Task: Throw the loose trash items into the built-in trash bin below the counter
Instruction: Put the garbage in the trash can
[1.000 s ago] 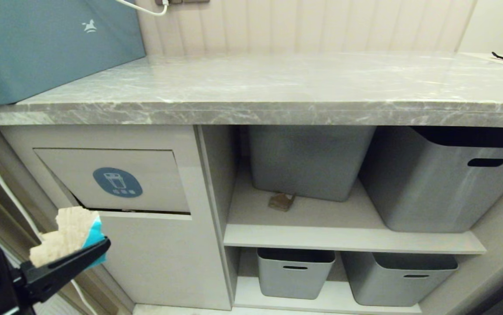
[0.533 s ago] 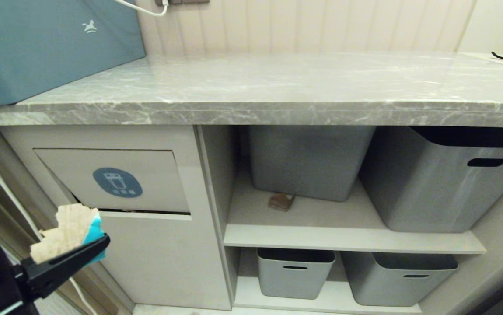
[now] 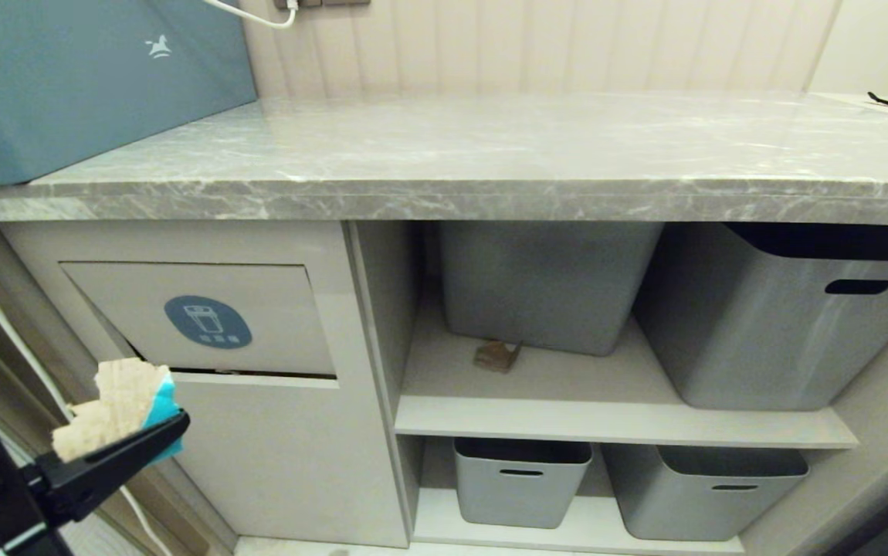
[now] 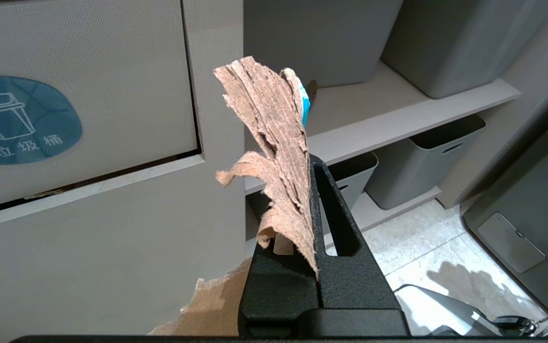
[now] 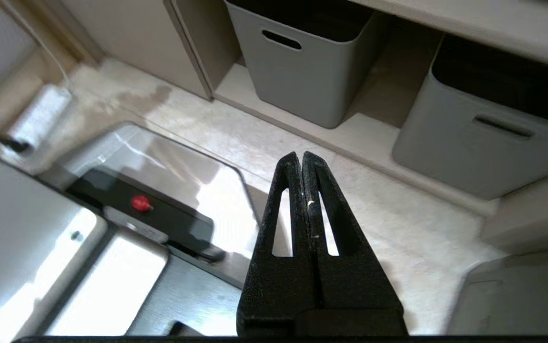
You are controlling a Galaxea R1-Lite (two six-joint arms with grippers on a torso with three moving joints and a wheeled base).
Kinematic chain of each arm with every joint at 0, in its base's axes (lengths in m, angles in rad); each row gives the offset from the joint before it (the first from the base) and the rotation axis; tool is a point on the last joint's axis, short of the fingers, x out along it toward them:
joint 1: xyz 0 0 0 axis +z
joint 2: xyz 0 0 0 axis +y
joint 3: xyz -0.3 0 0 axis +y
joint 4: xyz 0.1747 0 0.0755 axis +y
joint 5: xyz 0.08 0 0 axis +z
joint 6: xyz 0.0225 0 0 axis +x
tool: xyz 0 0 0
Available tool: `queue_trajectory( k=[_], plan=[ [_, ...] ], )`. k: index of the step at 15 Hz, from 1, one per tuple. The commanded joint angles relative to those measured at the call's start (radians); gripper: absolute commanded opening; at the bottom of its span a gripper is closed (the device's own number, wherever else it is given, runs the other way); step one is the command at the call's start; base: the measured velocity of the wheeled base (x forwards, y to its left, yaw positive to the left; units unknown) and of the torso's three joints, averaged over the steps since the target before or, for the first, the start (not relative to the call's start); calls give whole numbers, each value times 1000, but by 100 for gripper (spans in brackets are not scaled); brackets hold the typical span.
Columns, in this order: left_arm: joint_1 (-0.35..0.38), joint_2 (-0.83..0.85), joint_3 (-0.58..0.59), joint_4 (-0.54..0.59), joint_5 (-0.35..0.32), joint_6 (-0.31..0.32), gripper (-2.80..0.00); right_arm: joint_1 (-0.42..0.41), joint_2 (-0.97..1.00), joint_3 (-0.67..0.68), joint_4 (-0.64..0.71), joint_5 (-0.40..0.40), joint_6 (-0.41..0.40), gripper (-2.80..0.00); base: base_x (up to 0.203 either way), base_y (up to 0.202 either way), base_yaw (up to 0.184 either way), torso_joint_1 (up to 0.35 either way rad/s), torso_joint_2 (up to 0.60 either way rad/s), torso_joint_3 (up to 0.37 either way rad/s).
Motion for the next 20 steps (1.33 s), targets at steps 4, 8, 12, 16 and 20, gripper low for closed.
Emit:
queue_trajectory(
  k=[4,8,12,16,20],
  plan=[
    [-2,5,10,-4,0,-2,-280,-2,-17,16,15,-5,-164,-280,0,0,0,0,0,0],
    [-1,-13,10,-5,5,-3,-280,-157,170,-16,93,-34,-83,-280,0,0,0,0,0,0],
    [0,-43,28,-3,107,-7,-280,-314,110,-20,102,-38,-73,-280,0,0,0,0,0,0],
    [39,-23,61,-2,116,-76,-280,-327,-38,-3,54,-52,-62,-280,0,0,0,0,0,0],
    [236,32,72,-5,120,-136,-280,-441,33,-6,62,-55,-69,-280,0,0,0,0,0,0]
  ],
)
